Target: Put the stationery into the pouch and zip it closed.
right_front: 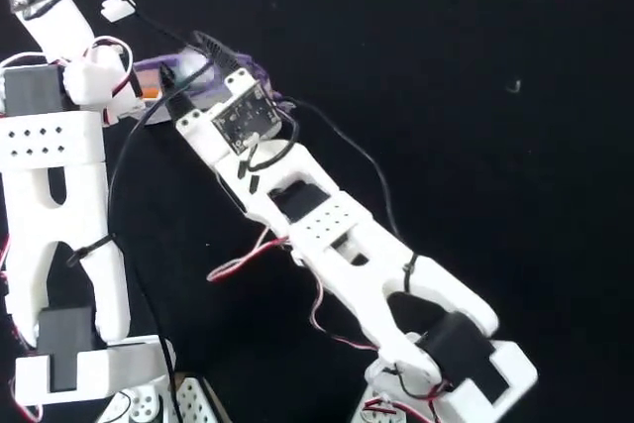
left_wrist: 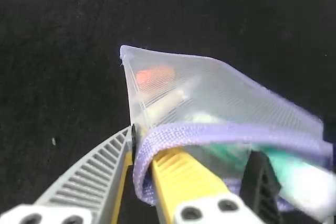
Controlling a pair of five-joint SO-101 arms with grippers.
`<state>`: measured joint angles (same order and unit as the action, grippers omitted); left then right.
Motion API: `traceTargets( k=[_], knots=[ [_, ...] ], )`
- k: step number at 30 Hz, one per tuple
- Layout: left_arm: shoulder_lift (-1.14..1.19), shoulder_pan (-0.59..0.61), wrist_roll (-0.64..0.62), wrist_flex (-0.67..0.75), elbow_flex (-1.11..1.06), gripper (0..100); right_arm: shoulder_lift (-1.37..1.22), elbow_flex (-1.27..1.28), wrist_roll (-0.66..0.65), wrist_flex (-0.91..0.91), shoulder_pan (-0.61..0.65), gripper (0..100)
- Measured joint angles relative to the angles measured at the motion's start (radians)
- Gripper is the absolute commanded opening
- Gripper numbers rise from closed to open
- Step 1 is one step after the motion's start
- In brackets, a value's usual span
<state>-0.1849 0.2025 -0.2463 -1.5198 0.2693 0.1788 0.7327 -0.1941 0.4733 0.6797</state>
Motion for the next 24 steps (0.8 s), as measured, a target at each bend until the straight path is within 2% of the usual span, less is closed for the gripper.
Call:
traceTargets(
  k=[8,11,24],
  knots=[
    [0.000,0.002,0.000,0.000,0.000,3,0.152,0.123,0.000,0.000,0.002,20.5],
    [0.000,0.002,0.000,0.000,0.000,3,0.203,0.138,0.000,-0.060,0.002,20.5],
    [0.000,0.002,0.000,0.000,0.000,3,0.624,0.074,0.000,-0.873,-0.046,20.5]
  ],
)
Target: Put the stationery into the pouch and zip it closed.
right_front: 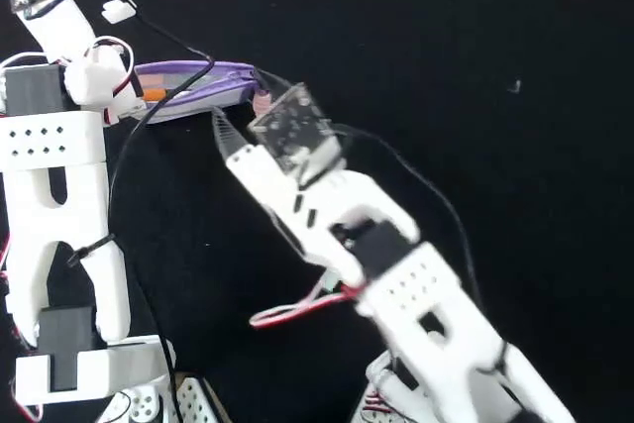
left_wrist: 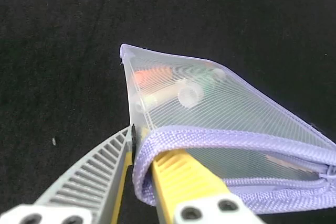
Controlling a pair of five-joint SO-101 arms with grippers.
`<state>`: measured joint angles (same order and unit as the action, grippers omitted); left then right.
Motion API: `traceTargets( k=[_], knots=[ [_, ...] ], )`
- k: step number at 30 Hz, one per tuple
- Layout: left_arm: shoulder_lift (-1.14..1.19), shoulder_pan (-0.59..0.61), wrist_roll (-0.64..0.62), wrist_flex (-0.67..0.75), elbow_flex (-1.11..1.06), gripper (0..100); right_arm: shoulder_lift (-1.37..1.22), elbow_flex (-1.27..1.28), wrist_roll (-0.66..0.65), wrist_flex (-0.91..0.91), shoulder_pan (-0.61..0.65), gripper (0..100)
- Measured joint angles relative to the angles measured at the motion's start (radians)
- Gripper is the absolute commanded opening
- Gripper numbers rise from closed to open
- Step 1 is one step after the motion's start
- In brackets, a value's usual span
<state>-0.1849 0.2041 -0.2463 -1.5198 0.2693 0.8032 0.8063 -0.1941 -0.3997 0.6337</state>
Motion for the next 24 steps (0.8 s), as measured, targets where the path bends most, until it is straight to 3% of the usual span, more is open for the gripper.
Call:
traceTargets(
  k=[3,14,19,24],
  knots=[
    [0.000,0.000,0.000,0.000,0.000,3,0.098,-0.025,-0.028,-0.187,0.000,20.5],
    [0.000,0.000,0.000,0.000,0.000,3,0.206,-0.176,-0.341,-0.878,-0.006,20.5],
    [0.000,0.000,0.000,0.000,0.000,3,0.178,-0.178,-0.327,-0.994,-0.143,20.5],
    [0.000,0.000,0.000,0.000,0.000,3,0.041,-0.178,-0.124,-1.046,-0.296,20.5]
  ],
)
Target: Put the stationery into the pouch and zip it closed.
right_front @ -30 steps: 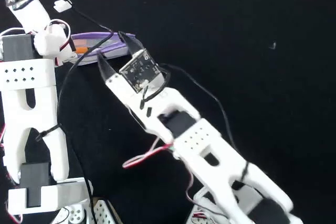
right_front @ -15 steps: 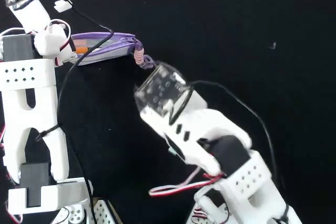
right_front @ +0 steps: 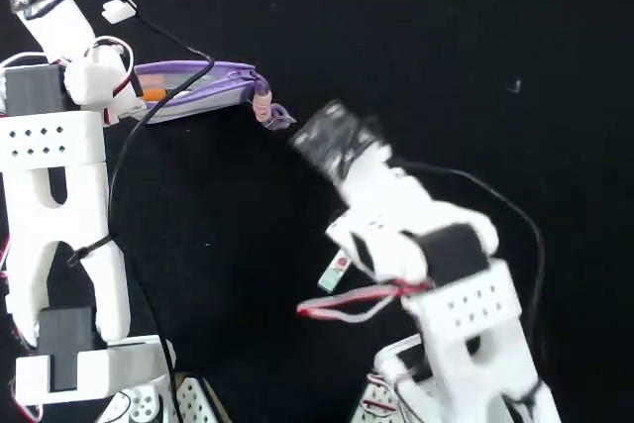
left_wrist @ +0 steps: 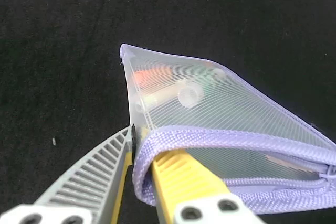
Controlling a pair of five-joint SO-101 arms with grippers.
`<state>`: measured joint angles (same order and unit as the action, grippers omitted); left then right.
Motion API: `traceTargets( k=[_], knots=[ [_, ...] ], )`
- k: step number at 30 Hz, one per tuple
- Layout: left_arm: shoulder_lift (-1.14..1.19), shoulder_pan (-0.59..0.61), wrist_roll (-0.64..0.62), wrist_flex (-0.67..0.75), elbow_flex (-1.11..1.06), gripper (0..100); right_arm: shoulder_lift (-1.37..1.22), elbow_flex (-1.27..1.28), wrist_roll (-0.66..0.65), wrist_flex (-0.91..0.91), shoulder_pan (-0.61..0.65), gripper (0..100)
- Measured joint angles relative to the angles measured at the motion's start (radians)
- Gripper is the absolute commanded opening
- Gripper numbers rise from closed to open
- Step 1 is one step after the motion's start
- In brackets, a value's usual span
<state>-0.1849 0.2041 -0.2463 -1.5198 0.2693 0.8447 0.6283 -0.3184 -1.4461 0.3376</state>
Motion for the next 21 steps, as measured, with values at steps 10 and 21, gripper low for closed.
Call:
traceTargets(
  k=[10,21],
  knots=[
    [0.000,0.000,0.000,0.017,-0.002,3,-0.276,0.000,0.482,0.000,-0.025,20.9],
    [-0.002,0.000,0.000,0.046,-0.026,3,-0.655,0.000,0.609,-0.077,0.041,20.5]
  ],
)
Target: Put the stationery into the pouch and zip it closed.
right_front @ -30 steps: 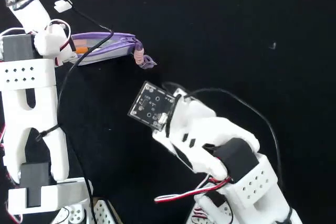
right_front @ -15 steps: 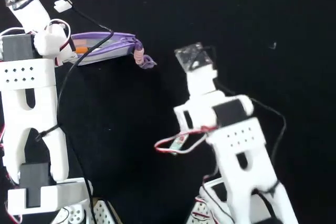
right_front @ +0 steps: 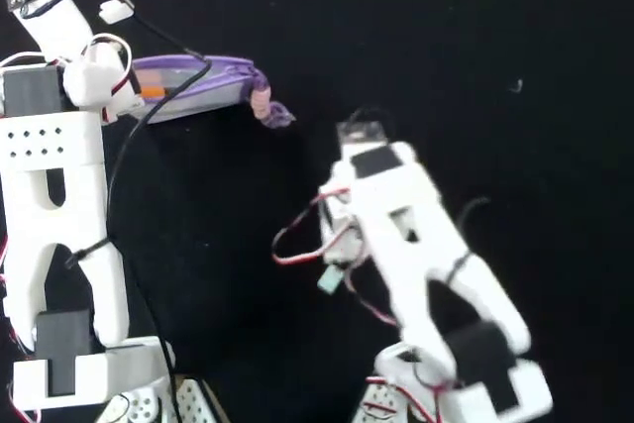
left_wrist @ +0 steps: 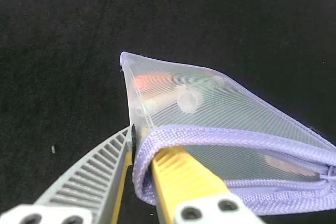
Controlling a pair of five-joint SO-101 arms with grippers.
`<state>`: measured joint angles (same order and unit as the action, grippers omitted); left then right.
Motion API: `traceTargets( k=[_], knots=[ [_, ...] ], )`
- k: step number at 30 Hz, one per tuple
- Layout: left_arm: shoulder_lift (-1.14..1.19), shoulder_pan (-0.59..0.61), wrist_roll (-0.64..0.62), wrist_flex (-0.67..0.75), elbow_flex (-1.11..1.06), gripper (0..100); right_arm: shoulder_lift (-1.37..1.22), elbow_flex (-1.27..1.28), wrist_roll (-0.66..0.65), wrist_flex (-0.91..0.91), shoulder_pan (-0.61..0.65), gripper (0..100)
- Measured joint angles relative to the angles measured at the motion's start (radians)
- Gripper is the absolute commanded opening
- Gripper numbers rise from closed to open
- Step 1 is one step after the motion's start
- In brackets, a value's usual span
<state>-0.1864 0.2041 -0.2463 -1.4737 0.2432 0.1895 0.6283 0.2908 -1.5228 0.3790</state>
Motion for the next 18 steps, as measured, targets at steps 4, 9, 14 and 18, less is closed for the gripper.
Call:
traceTargets(
  k=[4,9,14,18],
  knots=[
    [0.000,0.000,0.000,0.000,0.000,3,-0.112,-0.044,0.000,0.006,0.046,20.4],
    [0.000,0.000,0.000,0.000,0.000,3,-0.186,-0.054,0.003,0.126,0.080,20.4],
    [0.000,0.000,0.000,0.000,0.000,3,-0.239,-0.034,0.103,0.259,0.084,10.7],
    [0.000,0.000,0.000,0.000,0.000,3,-0.269,-0.009,0.129,0.330,0.081,2.5]
  ],
)
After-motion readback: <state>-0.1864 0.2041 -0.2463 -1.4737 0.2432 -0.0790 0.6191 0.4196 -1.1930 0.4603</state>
